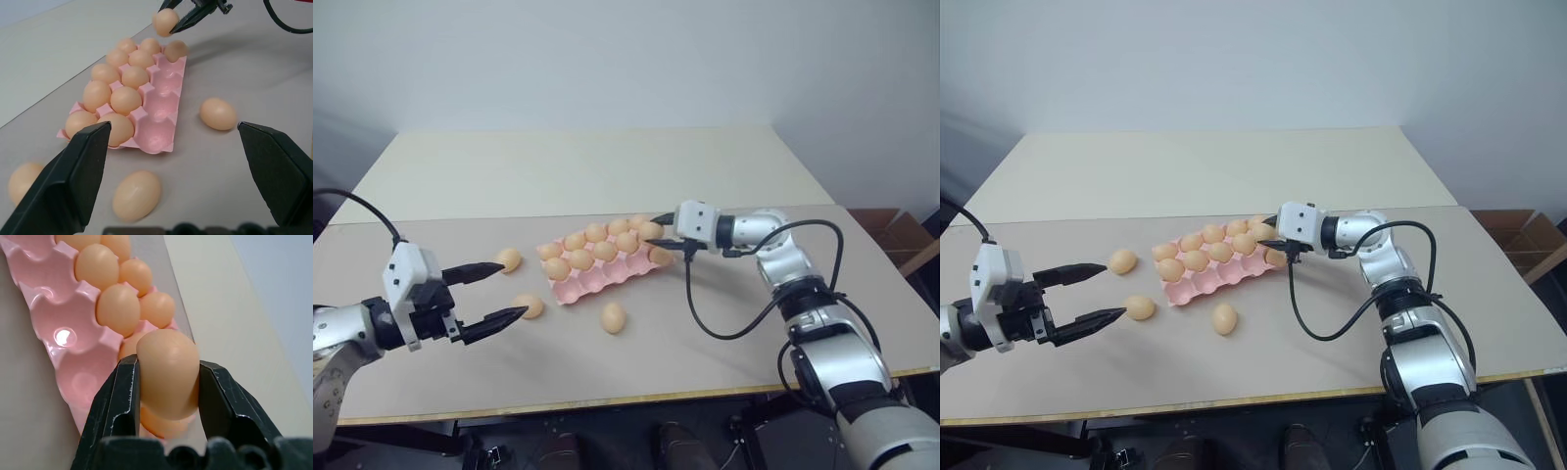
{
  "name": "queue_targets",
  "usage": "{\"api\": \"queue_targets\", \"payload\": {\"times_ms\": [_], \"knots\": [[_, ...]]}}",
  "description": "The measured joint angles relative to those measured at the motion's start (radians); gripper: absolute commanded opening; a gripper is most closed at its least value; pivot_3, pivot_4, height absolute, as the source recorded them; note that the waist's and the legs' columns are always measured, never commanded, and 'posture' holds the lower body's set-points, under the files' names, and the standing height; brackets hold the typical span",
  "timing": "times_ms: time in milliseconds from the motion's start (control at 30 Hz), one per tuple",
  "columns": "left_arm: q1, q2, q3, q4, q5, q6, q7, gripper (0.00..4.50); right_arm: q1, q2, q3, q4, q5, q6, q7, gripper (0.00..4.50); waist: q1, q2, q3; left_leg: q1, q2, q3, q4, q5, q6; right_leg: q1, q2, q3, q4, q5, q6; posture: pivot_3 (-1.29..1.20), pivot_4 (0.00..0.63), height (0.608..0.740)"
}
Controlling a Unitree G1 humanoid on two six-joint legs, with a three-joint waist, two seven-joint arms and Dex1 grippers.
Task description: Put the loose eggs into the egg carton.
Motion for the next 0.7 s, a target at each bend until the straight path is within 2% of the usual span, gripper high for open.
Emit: {"api": "queue_targets", "payload": {"times_ms": [300, 467, 700], "knots": [[0.008, 0.006, 0.000, 0.000, 0.000, 0.000, -0.011, 4.50, 0.066, 0.016, 0.053, -0.128, -0.015, 0.138, 0.014, 4.47, 0.009, 0.000, 0.000, -0.004, 0.001, 0.002, 0.000, 0.000, 0.000, -0.005, 0.001, 0.001, 0.000, 0.001, -0.001, 0.00, 0.150, 0.740], [0.011, 0.009, 0.000, 0.000, 0.000, 0.000, -0.013, 4.50, 0.080, -0.028, 0.030, -0.245, 0.035, 0.208, 0.039, 4.49, 0.010, 0.000, 0.000, -0.008, 0.001, 0.002, 0.000, 0.000, 0.000, -0.009, 0.002, 0.001, 0.000, 0.001, -0.001, 0.00, 0.150, 0.740], [0.017, 0.025, 0.011, 0.037, 0.000, -0.001, -0.040, 4.50, 0.239, -0.226, -0.145, -0.584, 0.310, 0.475, 0.163, 4.49, 0.036, 0.000, 0.000, -0.008, 0.002, 0.002, 0.000, 0.000, -0.001, -0.009, 0.002, 0.001, -0.001, 0.001, -0.002, 0.00, 0.150, 0.740]]}}
